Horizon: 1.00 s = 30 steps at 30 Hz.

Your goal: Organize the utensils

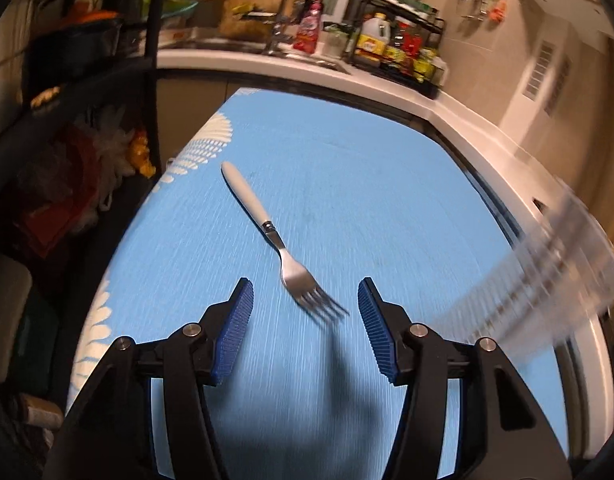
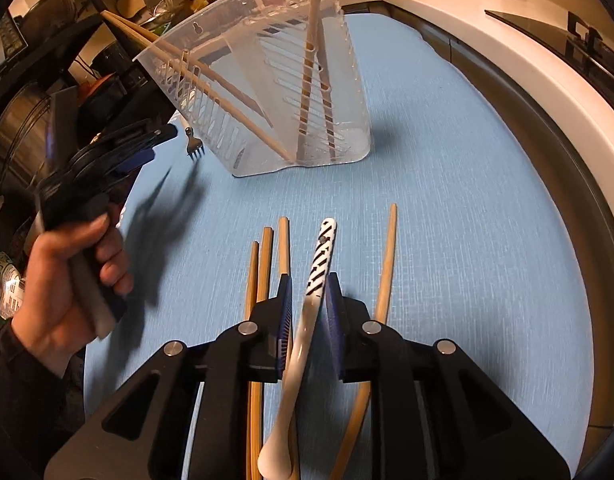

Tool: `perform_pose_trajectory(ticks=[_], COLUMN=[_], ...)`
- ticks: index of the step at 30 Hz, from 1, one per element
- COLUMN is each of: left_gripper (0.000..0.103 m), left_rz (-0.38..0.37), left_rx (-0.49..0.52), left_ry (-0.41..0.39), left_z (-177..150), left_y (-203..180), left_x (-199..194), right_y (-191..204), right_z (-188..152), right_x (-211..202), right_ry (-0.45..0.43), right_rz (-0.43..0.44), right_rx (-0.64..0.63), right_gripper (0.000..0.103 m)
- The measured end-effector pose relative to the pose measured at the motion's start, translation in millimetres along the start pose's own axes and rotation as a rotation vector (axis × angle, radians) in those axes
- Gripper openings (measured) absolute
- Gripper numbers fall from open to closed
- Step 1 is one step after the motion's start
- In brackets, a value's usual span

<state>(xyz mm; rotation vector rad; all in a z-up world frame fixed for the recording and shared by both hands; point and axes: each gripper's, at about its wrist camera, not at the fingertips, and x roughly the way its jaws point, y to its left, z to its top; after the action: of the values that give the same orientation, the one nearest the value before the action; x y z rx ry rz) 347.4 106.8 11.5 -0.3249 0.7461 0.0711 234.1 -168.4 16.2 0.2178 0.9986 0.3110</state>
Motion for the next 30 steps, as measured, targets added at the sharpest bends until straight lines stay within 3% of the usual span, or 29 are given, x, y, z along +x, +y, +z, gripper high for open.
perform_pose_trajectory(ticks=[5,8,10,15,21,30], left_gripper=[0.053,0.047,0.036,0.023,0.020,0.020], left_rz=[0.030,0.068,0.113,0.144,0.133,0.111], left_rx=[-0.065,-0.052,-0.036,-0.006,0.044,0.053], left_ry=[0.035,0.057,0.079,0.089,0.111,0.119], left_z=[3.9,-0.4,-5.8,-9.3,-27.9,-90.2], left_y=[-8.5,-18.4,-20.2,-20.4,-14.3,-6.2], left_x=[25.0,33.0,38.6,29.8,4.7,-58.4], right_y=[-6.4,-8.5,-10.3,-15.3,-20.6,-2.5], right_z=[-8.2,-17.0,-24.1,-40.9,-62.2,-89.5], right_x=[-9.6,-13.8,-16.7,-22.8,-31.1,-36.7], right_ry=[-0.019,-0.025,-0.028,-0.031,-0.043,-0.080], right_rz=[-0.003,-0.001,0.000,0.000,0.012,0.035], right_rx=[0.032,0.047,0.056,0.084,0.112,0.063], right_gripper=[0.019,0.019,0.019,0.019,0.019,0.019])
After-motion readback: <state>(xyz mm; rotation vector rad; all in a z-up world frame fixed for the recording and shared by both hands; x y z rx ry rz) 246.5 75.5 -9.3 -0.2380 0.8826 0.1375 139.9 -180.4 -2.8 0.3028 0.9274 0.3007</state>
